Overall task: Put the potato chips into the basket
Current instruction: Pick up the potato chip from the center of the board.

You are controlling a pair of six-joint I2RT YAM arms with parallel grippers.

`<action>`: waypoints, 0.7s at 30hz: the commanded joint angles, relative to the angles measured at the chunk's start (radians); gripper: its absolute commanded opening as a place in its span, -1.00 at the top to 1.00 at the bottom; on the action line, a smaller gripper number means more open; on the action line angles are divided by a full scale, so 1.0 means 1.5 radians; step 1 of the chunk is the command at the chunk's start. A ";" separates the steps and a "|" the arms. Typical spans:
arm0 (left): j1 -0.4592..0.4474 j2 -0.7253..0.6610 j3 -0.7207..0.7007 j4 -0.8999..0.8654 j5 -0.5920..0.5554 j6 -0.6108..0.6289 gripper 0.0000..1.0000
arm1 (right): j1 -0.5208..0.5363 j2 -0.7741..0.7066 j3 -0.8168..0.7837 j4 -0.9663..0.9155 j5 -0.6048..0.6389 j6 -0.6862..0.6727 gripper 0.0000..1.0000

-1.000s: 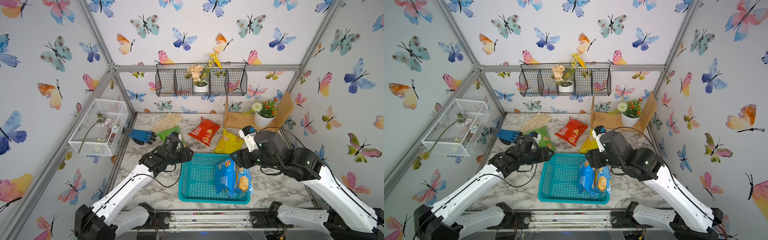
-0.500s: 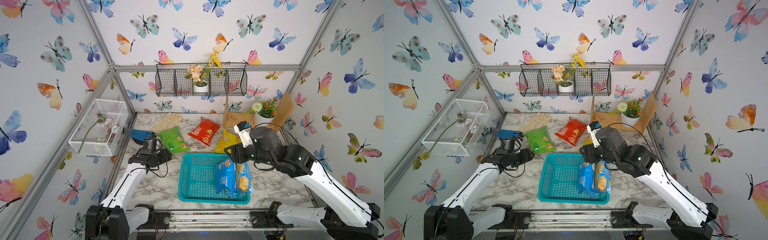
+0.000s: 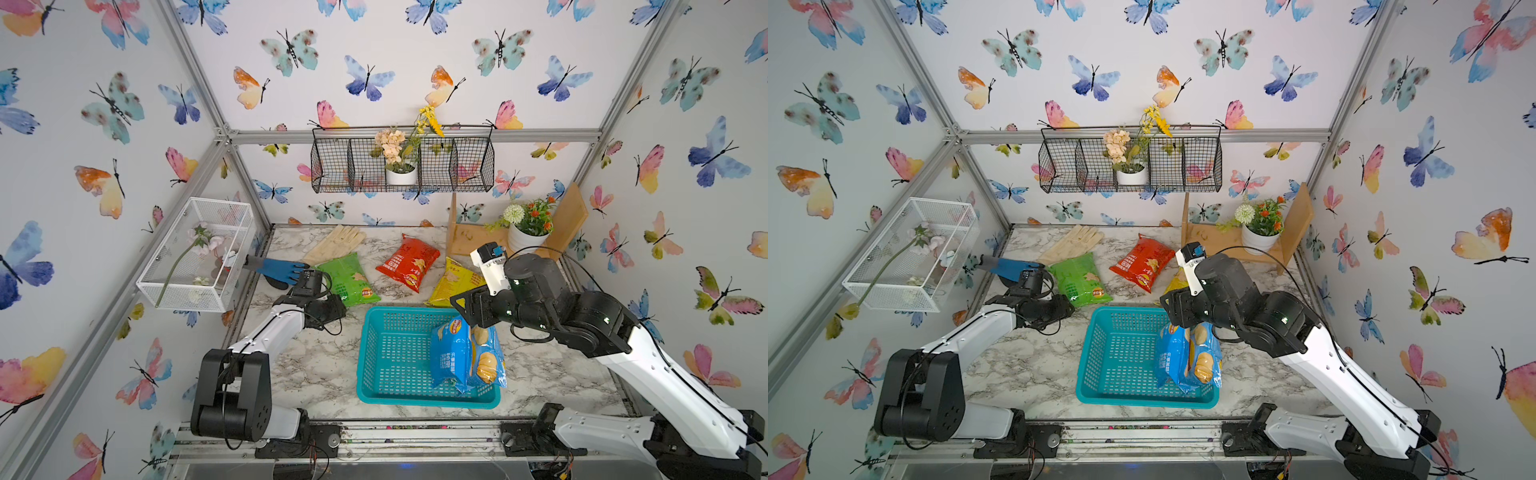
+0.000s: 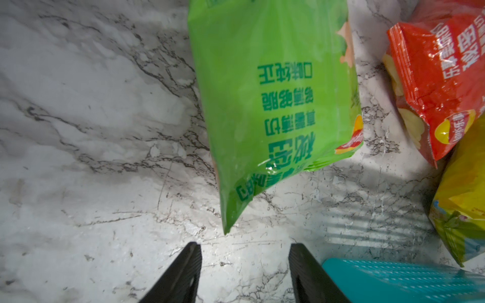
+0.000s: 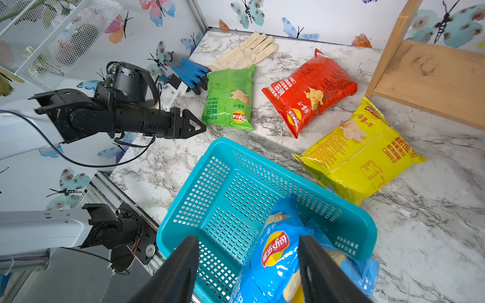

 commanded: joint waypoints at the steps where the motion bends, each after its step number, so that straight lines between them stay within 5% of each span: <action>1: 0.003 0.019 0.003 0.029 -0.019 0.012 -0.15 | -0.002 -0.007 0.005 0.005 -0.011 -0.004 -0.31; 13: 0.007 0.065 0.017 0.067 -0.027 -0.004 0.05 | -0.002 -0.008 0.016 -0.005 -0.009 -0.006 -0.31; 21: 0.009 0.055 0.006 0.109 -0.018 -0.013 0.41 | -0.002 -0.014 0.019 -0.013 -0.004 -0.004 -0.31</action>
